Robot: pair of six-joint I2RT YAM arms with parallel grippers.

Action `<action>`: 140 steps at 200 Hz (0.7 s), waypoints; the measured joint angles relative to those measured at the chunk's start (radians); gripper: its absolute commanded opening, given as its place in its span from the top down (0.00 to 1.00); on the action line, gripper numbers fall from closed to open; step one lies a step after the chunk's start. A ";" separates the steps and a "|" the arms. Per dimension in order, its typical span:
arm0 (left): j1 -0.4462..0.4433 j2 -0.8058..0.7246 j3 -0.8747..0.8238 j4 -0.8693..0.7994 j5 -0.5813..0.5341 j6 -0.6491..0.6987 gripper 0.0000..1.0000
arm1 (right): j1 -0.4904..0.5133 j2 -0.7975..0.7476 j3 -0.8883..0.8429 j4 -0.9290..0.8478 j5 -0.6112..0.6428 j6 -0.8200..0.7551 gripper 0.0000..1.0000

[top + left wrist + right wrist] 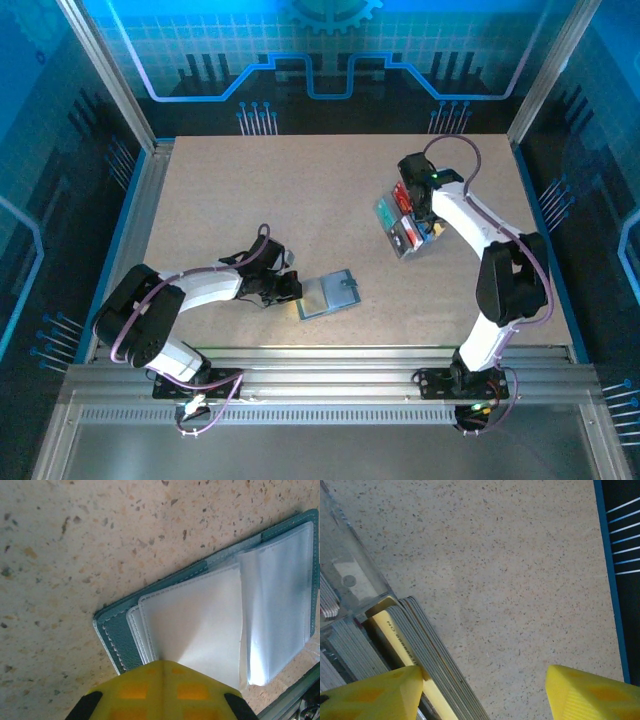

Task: Put the credit cards into the card holder

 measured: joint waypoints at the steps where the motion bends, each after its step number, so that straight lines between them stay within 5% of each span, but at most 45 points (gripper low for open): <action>1: 0.000 0.000 0.000 0.000 0.000 0.000 0.98 | 0.000 0.000 0.000 0.000 0.000 -0.001 0.34; 140: 0.000 -0.001 -0.002 0.000 -0.003 -0.003 0.99 | -0.006 0.014 0.013 0.006 -0.002 -0.035 0.55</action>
